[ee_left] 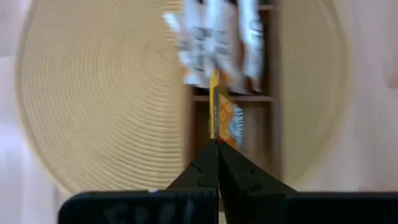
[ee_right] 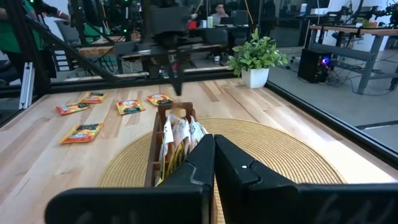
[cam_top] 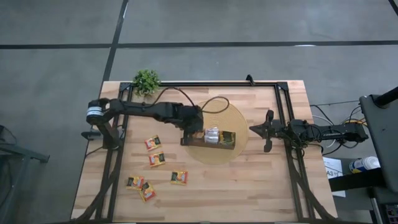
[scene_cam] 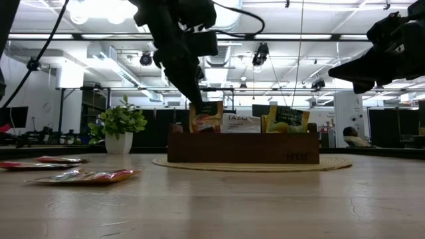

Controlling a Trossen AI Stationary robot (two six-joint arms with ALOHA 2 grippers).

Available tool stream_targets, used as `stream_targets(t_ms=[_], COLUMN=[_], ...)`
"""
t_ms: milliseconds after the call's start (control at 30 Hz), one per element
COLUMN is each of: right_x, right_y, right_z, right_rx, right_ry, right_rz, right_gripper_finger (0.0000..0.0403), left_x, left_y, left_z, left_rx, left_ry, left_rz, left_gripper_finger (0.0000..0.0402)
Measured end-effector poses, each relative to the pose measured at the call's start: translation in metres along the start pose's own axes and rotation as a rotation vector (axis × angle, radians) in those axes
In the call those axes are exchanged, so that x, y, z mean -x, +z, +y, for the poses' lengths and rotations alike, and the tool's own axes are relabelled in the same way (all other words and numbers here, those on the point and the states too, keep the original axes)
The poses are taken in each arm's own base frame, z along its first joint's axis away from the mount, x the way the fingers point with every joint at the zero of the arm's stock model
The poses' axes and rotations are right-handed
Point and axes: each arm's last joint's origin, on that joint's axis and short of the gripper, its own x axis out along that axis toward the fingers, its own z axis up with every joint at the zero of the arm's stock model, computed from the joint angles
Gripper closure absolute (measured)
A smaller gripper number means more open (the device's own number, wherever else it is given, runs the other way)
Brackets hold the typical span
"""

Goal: Pick & Place Tea
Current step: Put the orange tea bag into the left section of the wooden organizer

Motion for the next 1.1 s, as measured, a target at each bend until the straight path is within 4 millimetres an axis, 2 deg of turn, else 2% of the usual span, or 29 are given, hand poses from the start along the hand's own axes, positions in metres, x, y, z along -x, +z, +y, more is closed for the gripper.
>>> stream_targets(t_ms=[267, 400, 567, 867, 1000, 1100], right_x=[0.000, 0.000, 0.000, 0.000, 0.000, 0.000], right_y=[0.000, 0.000, 0.000, 0.000, 0.000, 0.000], right_z=[0.000, 0.000, 0.000, 0.000, 0.000, 0.000], right_rx=[0.000, 0.000, 0.000, 0.000, 0.000, 0.000], right_ry=[0.000, 0.000, 0.000, 0.000, 0.000, 0.000], right_rz=[0.000, 0.000, 0.000, 0.000, 0.000, 0.000], right_gripper_finger=[0.0394, 0.0394, 0.0394, 0.0394, 0.0394, 0.0394], left_x=[0.000, 0.000, -0.001, -0.009, -0.016, -0.019], left_y=[0.000, 0.000, -0.001, -0.012, -0.017, -0.016], left_z=[-0.025, -0.026, -0.029, -0.032, -0.032, -0.030], left_rx=[-0.032, -0.031, -0.002, 0.017, 0.010, -0.015], left_ry=[-0.032, -0.020, -0.095, -0.155, -0.144, -0.062], left_rz=[0.039, 0.041, 0.038, 0.072, 0.060, 0.039], left_gripper_finger=[0.0401, 0.0401, 0.0401, 0.0401, 0.0401, 0.0401])
